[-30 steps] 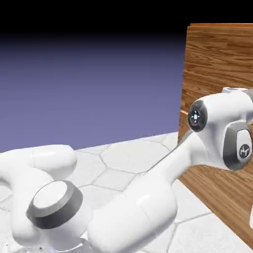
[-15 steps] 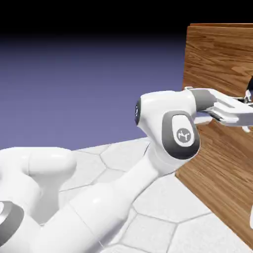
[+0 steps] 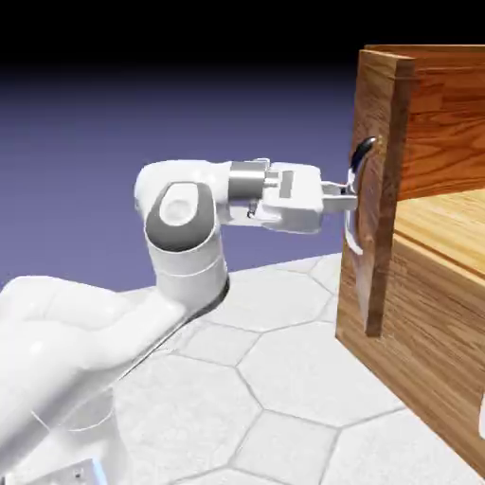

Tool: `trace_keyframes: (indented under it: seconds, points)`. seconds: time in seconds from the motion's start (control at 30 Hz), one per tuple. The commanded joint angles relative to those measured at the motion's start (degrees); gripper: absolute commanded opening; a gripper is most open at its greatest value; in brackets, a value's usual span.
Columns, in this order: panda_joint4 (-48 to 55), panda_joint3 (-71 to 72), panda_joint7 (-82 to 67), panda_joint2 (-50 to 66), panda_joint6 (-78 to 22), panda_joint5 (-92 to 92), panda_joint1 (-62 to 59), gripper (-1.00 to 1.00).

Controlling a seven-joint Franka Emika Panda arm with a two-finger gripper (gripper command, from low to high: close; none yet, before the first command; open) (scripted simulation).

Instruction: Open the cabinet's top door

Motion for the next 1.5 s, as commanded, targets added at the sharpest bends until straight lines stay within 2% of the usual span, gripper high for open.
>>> trace_keyframes:
  seconds: [0.0,0.23,0.5,0.73,1.0,1.13,1.47]
  points:
    - [-1.5,2.1,0.8,-0.1,-1.8,1.5,-0.8,-1.00]
    - [-8.1,16.6,5.6,-0.1,-12.6,12.5,-2.3,-1.00]
    - [-10.4,33.2,11.1,3.6,-22.5,26.5,-0.7,-1.00]
    - [-8.9,47.8,16.9,11.0,-30.6,40.0,0.8,-1.00]
    - [-2.4,64.3,25.3,25.2,-40.1,57.1,-1.1,-1.00]
    - [-1.2,70.1,24.9,26.0,-35.3,64.4,-8.8,-1.00]
    - [-5.2,74.7,14.6,12.6,-12.4,72.9,-29.6,-1.00]
